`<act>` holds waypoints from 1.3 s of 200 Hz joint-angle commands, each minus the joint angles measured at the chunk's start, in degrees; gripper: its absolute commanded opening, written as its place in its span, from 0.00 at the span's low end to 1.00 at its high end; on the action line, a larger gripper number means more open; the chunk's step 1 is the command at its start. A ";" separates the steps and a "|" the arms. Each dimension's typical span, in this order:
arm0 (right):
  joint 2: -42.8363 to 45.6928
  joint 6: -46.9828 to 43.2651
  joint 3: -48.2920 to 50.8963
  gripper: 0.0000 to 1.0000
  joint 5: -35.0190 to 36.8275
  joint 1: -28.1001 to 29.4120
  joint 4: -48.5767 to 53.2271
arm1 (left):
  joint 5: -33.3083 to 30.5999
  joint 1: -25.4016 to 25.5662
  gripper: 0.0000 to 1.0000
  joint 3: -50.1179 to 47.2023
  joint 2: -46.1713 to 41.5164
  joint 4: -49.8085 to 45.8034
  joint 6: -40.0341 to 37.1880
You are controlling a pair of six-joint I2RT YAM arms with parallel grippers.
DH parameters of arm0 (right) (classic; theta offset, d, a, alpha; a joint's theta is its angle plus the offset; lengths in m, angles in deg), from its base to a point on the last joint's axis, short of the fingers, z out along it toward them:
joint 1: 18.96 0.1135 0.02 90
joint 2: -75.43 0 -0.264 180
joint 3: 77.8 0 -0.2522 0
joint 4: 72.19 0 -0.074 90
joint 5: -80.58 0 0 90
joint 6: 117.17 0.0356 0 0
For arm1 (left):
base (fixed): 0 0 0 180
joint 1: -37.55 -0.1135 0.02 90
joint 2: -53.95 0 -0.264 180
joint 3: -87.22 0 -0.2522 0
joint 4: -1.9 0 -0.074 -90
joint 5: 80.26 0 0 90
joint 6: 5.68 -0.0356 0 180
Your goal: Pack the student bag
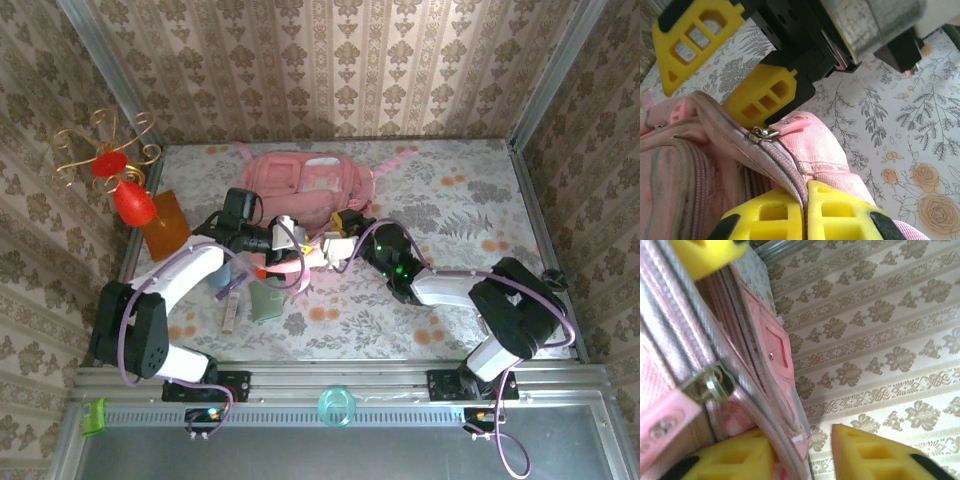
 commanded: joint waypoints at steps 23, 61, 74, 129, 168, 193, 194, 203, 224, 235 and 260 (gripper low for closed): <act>15.47 21.20 -0.21 0.51 -2.63 -2.34 26.29 | 6.29 0.45 0.00 -1.82 -2.77 6.46 6.59; 26.98 39.27 2.21 0.55 -6.98 -2.42 39.15 | 4.89 0.58 0.00 -1.77 -1.86 8.53 8.86; 28.44 46.04 1.88 0.55 -12.20 -2.38 42.64 | 4.67 0.62 0.00 -1.59 -1.67 8.63 9.14; 23.68 68.16 -0.40 0.51 -27.10 -2.34 40.22 | 3.63 1.33 0.00 -1.52 -1.75 8.08 9.15; 18.00 72.90 -2.39 0.45 -28.36 -1.87 37.12 | 2.95 1.79 0.00 -1.32 -1.67 7.16 8.64; 16.13 70.42 -4.44 0.45 -22.96 0.03 38.81 | 2.77 1.89 0.00 -1.10 -1.49 6.58 8.26; 16.04 70.29 -4.58 0.45 -22.61 0.12 39.02 | 2.77 1.87 0.00 -1.08 -1.49 6.56 8.24; 15.39 69.14 -5.77 0.45 -19.68 0.70 40.27 | 2.82 1.88 0.00 -1.02 -1.48 6.53 8.22; 14.13 66.85 -7.23 0.46 -15.09 1.32 41.43 | 2.69 1.89 0.00 -0.81 -1.40 5.97 7.87; 13.56 65.69 -7.70 0.47 -13.44 1.61 41.64 | 2.60 1.87 0.00 -0.70 -1.45 5.82 7.70; 11.57 63.38 -9.63 0.46 -12.44 1.84 43.37 | 2.47 1.91 0.00 -0.70 -1.41 5.40 7.52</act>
